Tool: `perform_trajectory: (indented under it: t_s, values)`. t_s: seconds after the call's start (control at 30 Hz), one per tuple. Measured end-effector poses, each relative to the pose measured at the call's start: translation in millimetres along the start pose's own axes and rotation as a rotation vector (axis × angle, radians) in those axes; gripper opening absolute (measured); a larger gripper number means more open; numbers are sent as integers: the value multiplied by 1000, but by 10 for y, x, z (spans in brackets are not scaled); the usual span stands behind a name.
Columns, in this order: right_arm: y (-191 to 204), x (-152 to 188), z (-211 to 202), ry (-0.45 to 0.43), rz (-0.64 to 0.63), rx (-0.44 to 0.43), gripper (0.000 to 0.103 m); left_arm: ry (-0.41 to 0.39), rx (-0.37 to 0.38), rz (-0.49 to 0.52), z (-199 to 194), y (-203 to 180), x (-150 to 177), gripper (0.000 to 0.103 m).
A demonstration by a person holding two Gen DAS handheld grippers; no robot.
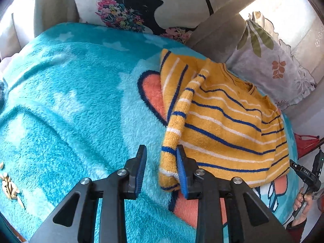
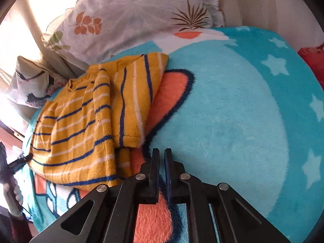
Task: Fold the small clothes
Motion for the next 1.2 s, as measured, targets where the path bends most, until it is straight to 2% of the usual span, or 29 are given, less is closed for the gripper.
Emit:
perform_trajectory:
  t_s: [0.1,0.13,0.17,0.2,0.23,0.3,0.4,0.5,0.57,0.67,0.7,0.73,0.77,0.8,0.83,0.87,0.9,0.93,0.97,1.0,1.03,1.1,1.13,1.2]
  values:
    - [81,-51,-308,-117,-39,18,10,-95,-35,43,-252,-104,-40,29]
    - [144,-86,-378,-149,-52,21,20,-122,-32,66,-299,-188,-73,34]
    - [234,-139,-426,-183,-60,12,34,-144,-14,88,-334,-285,-104,44]
    - [311,-194,-442,-206,-63,-9,53,-157,7,108,-351,-388,-138,51]
    - [374,-252,-428,-215,-63,-26,62,-165,24,129,-331,-497,-171,58]
    - [606,-398,-305,-183,-83,-43,62,-170,41,166,-221,-728,-258,59]
    - [1050,-550,-34,-126,-123,-125,53,-126,91,203,111,-1030,-404,59]
    - [1547,-658,228,-92,-190,-191,51,-69,117,195,560,-1233,-544,59]
    - [1852,-676,388,-76,-243,-230,51,-54,89,212,834,-1294,-600,59]
    - [2135,-676,722,-9,-274,-313,51,-51,-26,236,1159,-1246,-686,59]
    - [2150,-676,826,8,-277,-314,51,-53,-49,233,1232,-1189,-712,60]
    - [2147,-680,916,15,-287,-292,48,-52,-37,219,1280,-1117,-733,62]
    - [2106,-700,1002,10,-300,-249,44,-69,-9,209,1282,-1060,-748,62]
    - [2027,-734,1039,-3,-302,-233,24,-80,1,204,1273,-1020,-759,62]
    - [1913,-783,1056,-4,-288,-239,11,-80,8,203,1272,-998,-772,62]
    - [1738,-854,1067,-3,-240,-244,9,-79,21,200,1270,-968,-786,62]
    - [1565,-919,1058,-16,-196,-211,8,-80,38,188,1267,-924,-803,62]
    - [1351,-988,1052,-38,-155,-142,8,-83,59,167,1263,-870,-823,62]
    - [1158,-1044,1054,-47,-106,-156,4,-88,83,140,1260,-819,-840,62]
    - [920,-1084,1067,-34,-19,-227,0,-94,101,116,1252,-767,-849,62]
    - [744,-1109,1068,-34,54,-232,0,-100,114,93,1247,-728,-861,62]
    - [403,-1119,1019,-76,149,-158,0,-107,144,60,1232,-668,-868,62]
    - [204,-1106,1011,-91,209,-175,0,-109,155,51,1227,-652,-870,62]
    - [-34,-1068,1042,-73,309,-279,0,-110,169,39,1213,-626,-873,62]
Point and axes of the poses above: each gripper's, at about its wrist camera, not at the fingertips, and z roughly the way its jaws point, y to its left, x to its underside, the point moved 1 cm from there along z, roughly the way its jaws point, and after that the axes turned 6 degrees about x, right-handed, at the moved point
